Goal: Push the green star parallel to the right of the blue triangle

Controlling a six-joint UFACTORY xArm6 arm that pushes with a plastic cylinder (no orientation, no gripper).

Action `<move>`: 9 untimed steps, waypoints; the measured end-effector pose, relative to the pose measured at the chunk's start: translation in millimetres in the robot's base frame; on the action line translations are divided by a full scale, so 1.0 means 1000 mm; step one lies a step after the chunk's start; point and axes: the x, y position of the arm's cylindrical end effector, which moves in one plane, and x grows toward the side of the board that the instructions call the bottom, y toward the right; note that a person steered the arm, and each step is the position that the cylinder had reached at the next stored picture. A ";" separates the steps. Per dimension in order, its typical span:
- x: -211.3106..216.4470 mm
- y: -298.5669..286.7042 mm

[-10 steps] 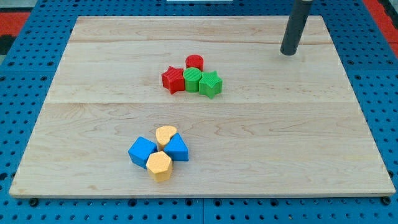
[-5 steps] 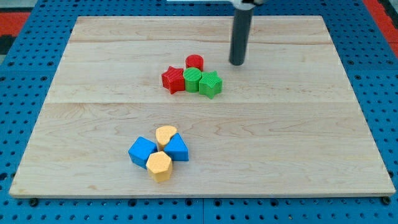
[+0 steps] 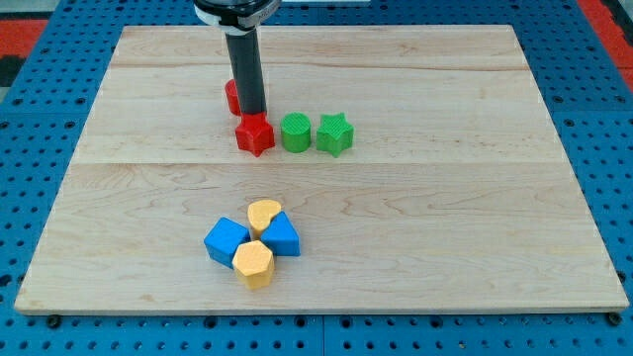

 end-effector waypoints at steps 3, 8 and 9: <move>0.017 0.089; 0.043 0.145; 0.024 0.145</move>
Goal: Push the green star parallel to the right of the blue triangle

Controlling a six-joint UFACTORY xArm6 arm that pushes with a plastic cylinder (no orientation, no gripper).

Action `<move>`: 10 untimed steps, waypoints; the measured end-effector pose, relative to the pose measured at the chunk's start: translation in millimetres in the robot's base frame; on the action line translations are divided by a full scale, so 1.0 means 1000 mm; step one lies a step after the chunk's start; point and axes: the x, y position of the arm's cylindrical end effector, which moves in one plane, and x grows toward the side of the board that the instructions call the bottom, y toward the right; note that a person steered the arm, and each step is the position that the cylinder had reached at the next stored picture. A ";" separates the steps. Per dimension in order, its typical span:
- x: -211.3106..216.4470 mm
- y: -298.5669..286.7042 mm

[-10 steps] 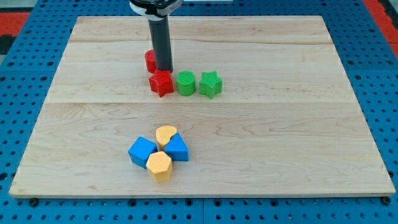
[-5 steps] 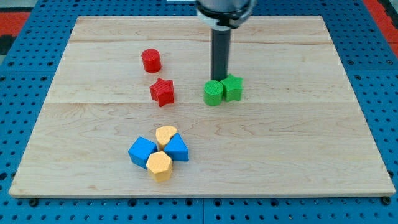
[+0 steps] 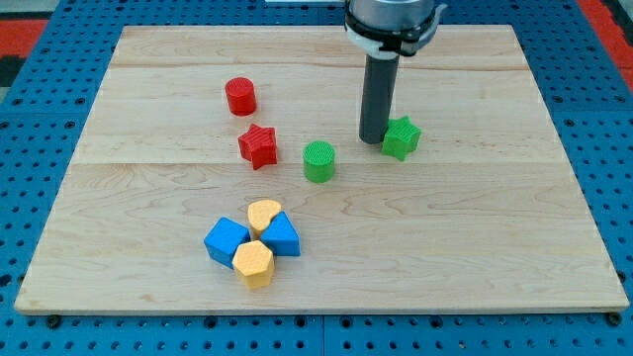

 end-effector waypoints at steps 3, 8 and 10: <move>0.056 0.096; 0.097 -0.020; 0.154 0.046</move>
